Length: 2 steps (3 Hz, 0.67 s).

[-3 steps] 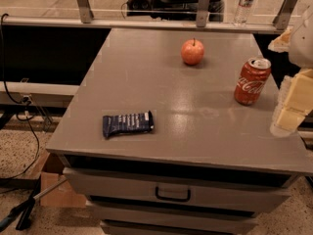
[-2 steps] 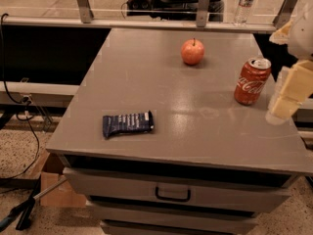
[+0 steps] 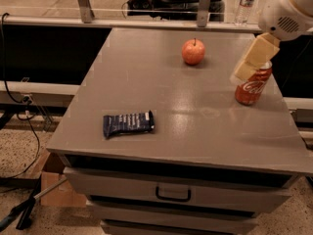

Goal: Move apple near rxbar blueberry

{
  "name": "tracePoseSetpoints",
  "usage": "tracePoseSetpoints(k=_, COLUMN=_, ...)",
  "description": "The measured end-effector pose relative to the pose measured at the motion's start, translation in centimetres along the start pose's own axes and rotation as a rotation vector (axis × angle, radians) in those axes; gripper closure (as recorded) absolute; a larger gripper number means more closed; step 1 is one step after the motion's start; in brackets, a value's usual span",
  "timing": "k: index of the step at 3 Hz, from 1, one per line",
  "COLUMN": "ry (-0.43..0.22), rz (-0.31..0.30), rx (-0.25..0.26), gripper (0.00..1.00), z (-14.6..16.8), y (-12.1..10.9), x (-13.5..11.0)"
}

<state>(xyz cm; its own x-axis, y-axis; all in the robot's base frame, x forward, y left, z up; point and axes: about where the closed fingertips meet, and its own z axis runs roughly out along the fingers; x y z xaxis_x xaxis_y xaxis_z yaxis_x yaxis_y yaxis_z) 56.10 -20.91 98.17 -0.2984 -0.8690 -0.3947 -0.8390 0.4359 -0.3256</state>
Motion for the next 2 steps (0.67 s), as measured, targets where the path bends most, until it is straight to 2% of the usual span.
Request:
tracePoseSetpoints(k=1, ry=-0.087, rz=0.035, rx=0.007, gripper=0.00, z=2.8, y=-3.5, x=-0.6)
tracePoseSetpoints(k=2, ry=-0.166, rz=0.004, rx=-0.013, gripper=0.00, z=5.3, y=-7.0, x=-1.7)
